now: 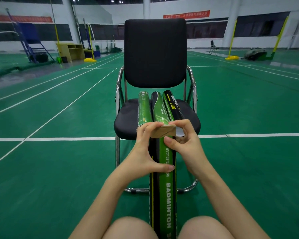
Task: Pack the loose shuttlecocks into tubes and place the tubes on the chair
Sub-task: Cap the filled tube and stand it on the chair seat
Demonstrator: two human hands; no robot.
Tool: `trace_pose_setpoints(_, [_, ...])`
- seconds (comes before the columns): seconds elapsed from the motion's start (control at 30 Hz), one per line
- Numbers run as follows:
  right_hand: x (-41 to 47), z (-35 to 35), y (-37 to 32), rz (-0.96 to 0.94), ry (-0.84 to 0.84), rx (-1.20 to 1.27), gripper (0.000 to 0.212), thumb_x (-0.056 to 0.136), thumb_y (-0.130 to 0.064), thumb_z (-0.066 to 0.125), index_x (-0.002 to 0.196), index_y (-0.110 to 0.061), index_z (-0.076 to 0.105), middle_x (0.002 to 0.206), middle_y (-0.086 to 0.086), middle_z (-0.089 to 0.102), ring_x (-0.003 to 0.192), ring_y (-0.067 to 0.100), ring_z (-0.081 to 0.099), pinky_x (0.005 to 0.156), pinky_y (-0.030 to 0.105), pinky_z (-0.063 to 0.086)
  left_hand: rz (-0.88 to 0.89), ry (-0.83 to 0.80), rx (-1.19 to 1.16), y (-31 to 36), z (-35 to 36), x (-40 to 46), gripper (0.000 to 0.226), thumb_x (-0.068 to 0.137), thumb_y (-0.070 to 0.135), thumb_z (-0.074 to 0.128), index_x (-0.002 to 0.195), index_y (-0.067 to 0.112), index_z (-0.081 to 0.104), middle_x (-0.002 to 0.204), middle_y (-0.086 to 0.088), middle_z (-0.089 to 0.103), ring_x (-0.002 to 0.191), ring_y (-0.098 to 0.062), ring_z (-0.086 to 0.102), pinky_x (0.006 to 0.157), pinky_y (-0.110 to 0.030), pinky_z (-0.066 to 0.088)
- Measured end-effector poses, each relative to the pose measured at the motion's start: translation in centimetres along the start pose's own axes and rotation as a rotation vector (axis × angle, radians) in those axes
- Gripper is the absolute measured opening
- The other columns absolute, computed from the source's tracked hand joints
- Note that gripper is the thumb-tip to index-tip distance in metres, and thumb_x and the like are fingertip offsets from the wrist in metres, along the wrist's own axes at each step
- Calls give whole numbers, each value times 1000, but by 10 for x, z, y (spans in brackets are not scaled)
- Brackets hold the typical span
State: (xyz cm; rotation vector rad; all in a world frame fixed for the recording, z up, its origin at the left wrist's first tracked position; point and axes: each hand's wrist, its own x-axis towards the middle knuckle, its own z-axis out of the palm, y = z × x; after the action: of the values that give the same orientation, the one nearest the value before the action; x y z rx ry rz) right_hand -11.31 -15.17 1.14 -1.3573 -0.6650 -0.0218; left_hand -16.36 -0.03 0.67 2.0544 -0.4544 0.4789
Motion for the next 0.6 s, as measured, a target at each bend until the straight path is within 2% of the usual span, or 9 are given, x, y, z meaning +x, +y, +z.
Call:
trace_pose_setpoints(0.17, [0, 6, -2, -18, -1, -43, 26, 81, 2, 64, 95, -14, 49, 88, -20, 65, 86, 1, 64, 80, 23, 52, -5, 6, -10, -1, -3, -2, 94, 53, 24, 87, 119, 57, 29, 132, 12, 27, 126, 0, 33, 100, -18, 36])
trace_pose_setpoints(0.27, [2, 12, -4, -20, -7, -49, 28, 82, 2, 63, 102, -10, 48, 88, -19, 64, 84, -4, 63, 77, 18, 51, -17, 2, -19, 1, -10, -3, 93, 54, 27, 86, 123, 54, 29, 137, 11, 26, 129, -6, 34, 105, -30, 37])
trace_pose_setpoints(0.37, [11, 16, -15, -2, -60, -107, 38, 82, -7, 66, 115, -12, 47, 103, -16, 56, 88, -3, 63, 81, 18, 51, -47, 5, -38, 4, -20, -1, 96, 56, 30, 86, 130, 49, 27, 143, 8, 24, 132, -18, 35, 106, -43, 36])
trace_pose_setpoints(0.47, [20, 17, -26, 44, -123, -113, 43, 81, -12, 68, 119, -20, 48, 116, -9, 55, 93, 9, 67, 75, 19, 52, -46, 15, 3, 11, -32, 3, 101, 55, 29, 87, 132, 51, 26, 146, 10, 17, 136, -15, 28, 106, -45, 35])
trace_pose_setpoints(0.53, [25, 19, -32, 49, -126, -81, 40, 82, -7, 67, 117, -14, 50, 108, -9, 61, 90, 8, 67, 70, 17, 51, -19, 15, 65, 17, -41, 6, 102, 55, 26, 88, 133, 49, 26, 146, 12, 15, 136, -9, 25, 107, -42, 35])
trace_pose_setpoints(0.6, [29, 21, -38, 33, -109, -97, 35, 81, -3, 67, 112, -9, 52, 102, -8, 65, 90, 9, 68, 71, 19, 52, 1, 14, 91, 22, -48, 7, 99, 56, 23, 88, 132, 45, 29, 144, 15, 15, 136, -6, 23, 108, -39, 33])
